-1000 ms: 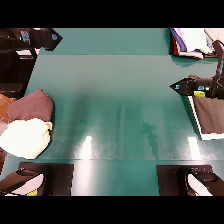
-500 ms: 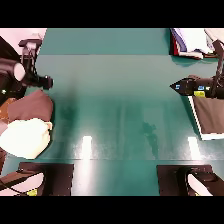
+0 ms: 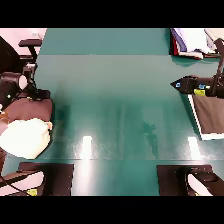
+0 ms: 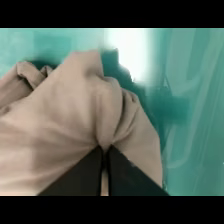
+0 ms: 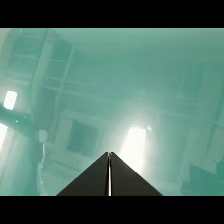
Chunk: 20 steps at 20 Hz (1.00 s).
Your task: Fold the shirts.
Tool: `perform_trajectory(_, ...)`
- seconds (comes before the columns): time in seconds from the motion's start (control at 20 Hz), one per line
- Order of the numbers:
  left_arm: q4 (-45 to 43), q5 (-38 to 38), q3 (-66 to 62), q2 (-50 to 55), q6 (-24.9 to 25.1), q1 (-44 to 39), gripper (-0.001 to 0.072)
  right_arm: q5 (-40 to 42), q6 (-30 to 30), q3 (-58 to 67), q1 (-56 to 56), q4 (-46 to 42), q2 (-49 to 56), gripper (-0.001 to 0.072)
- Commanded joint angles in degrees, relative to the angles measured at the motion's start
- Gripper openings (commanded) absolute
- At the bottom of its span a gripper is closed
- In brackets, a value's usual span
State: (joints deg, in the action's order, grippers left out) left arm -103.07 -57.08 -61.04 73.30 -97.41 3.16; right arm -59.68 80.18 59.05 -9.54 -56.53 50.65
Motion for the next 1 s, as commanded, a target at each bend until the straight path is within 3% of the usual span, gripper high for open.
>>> perform_trajectory(0.0,0.2,-1.0,-4.5,-4.3,0.1,0.2,0.0025,0.7,0.0,1.0,0.0,0.0,0.0,0.0019)
perform_trajectory(0.2,4.6,-3.0,-19.5,-15.7,9.3,-3.1,0.0024,1.0,0.0,9.8,0.0,-0.2,0.0,0.0019)
perform_trajectory(0.4,15.6,-7.1,-33.6,-20.5,17.2,-15.3,0.0024,0.9,0.0,18.9,0.0,-0.6,1.4,0.0019)
perform_trajectory(0.65,18.2,-5.7,-36.6,-17.1,17.4,-34.3,0.0023,-5.0,-0.1,29.3,0.0,-0.7,6.6,0.0019)
perform_trajectory(0.9,20.0,-9.5,-36.6,-0.9,17.5,-45.8,0.0027,-9.0,-0.1,37.7,0.0,-0.7,10.1,0.0019)
perform_trajectory(0.95,22.9,-8.9,-36.6,2.2,18.2,-46.5,0.0075,-10.1,-0.1,39.1,0.0,-0.7,10.5,0.0018)
